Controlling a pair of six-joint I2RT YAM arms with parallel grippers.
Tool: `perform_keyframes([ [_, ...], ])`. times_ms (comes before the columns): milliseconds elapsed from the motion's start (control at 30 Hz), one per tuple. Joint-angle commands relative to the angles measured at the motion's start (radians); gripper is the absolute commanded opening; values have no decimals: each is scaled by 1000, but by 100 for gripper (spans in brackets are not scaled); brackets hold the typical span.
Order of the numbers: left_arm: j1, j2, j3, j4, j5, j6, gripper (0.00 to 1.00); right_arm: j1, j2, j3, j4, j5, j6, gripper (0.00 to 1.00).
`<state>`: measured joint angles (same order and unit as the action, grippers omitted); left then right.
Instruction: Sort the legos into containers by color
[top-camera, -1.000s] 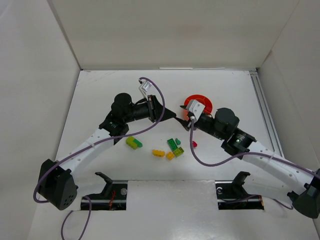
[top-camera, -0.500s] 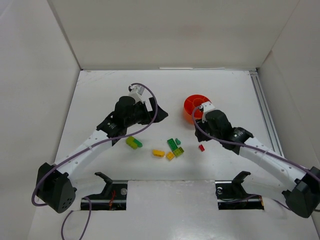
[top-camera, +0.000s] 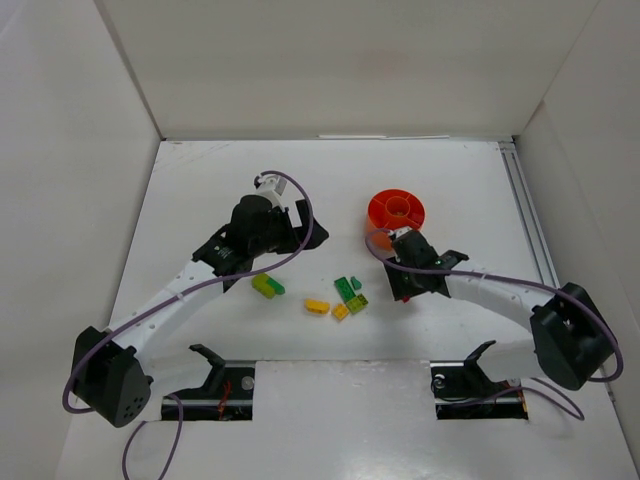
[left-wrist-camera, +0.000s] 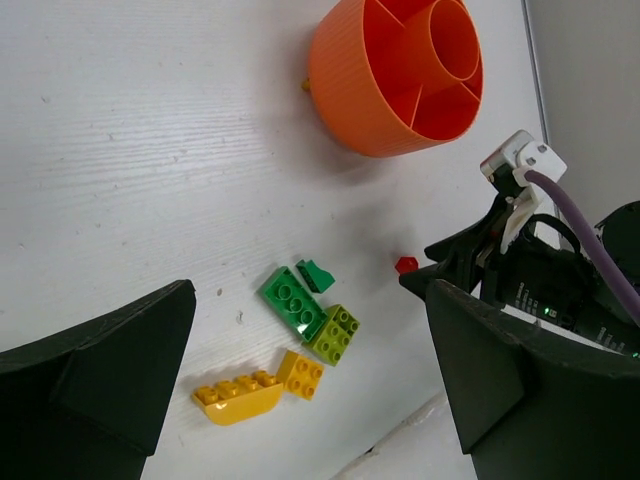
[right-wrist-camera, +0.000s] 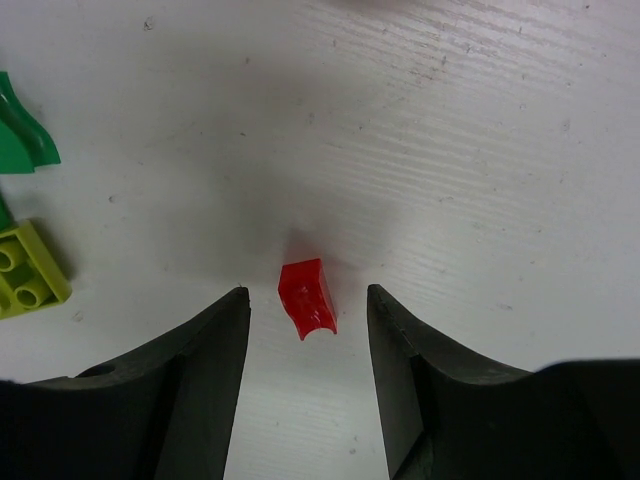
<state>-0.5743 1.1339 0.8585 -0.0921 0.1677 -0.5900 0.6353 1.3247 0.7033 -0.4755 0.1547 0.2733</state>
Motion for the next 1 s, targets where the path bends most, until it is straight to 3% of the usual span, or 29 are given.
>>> perform_keyframes([
  [0, 2, -39, -4, 3, -16, 27, 99, 4, 21, 2, 67, 8, 4, 55],
  [200, 2, -39, 5, -6, -36, 36, 99, 13, 59, -7, 58, 20, 4, 46],
  [300, 2, -39, 5, -6, -36, 36, 99, 14, 44, -16, 48, 29, 14, 31],
  [400, 2, -39, 5, -6, -36, 36, 99, 23, 4, 13, 35, 49, -6, 22],
  [533, 2, -30, 5, -15, -46, 36, 99, -14, -59, 140, -3, 83, -98, 21],
  [800, 2, 1, 24, -60, -102, 25, 99, -247, -91, 370, 86, 37, -284, 20],
  [967, 2, 40, 57, -80, -102, 25, 99, -293, 10, 447, 159, -23, -319, 20],
])
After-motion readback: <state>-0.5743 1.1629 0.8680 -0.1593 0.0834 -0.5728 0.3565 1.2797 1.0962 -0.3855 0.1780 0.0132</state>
